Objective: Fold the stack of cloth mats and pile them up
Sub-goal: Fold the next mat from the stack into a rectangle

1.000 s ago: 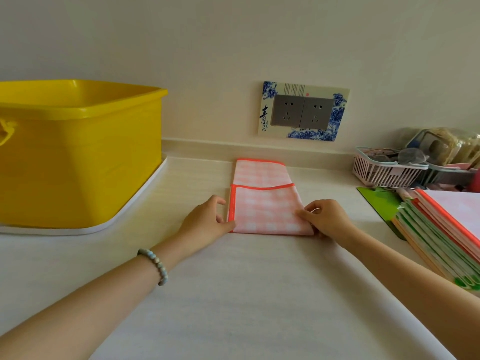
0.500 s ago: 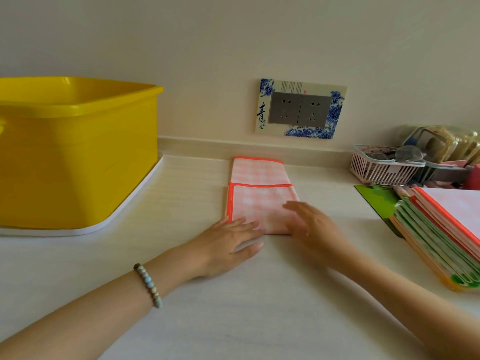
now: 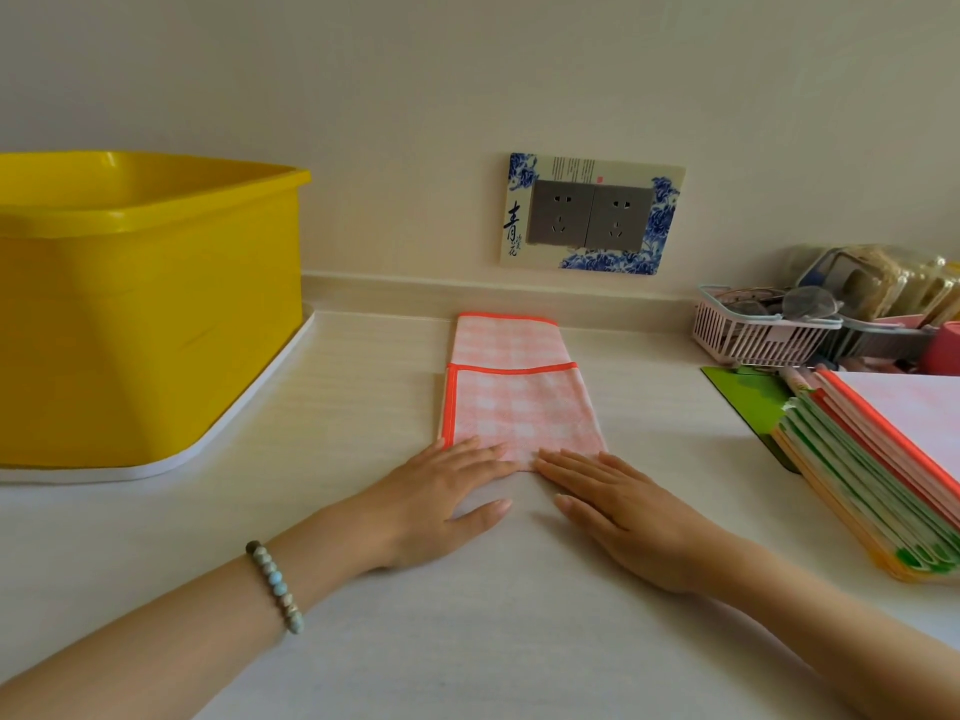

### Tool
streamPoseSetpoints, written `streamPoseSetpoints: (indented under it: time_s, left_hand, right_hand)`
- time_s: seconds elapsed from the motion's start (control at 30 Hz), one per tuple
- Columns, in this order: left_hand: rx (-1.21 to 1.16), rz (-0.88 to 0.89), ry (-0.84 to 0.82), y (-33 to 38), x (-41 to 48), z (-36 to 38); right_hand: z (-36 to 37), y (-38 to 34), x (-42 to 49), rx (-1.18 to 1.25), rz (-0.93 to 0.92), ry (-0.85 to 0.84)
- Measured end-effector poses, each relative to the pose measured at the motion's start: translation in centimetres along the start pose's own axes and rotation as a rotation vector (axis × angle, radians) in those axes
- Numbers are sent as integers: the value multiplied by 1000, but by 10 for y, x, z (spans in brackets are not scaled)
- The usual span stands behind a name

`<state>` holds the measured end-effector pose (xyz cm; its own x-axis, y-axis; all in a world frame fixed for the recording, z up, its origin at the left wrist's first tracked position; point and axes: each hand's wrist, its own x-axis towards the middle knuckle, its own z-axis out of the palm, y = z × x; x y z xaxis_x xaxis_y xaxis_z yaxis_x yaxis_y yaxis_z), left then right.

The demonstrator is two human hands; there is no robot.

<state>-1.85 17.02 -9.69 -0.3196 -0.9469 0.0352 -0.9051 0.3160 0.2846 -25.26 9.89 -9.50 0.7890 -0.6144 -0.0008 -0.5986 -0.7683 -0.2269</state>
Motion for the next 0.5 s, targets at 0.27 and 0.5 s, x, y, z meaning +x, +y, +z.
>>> streamPoseSetpoints:
  time_s: [0.27, 0.5]
  left_hand:
    - [-1, 1, -22, -2, 1, -2]
    - [17, 8, -26, -3, 0, 1]
  right_hand:
    - [-8, 30, -26, 23, 49, -31]
    - [-14, 46, -40, 57, 91, -75]
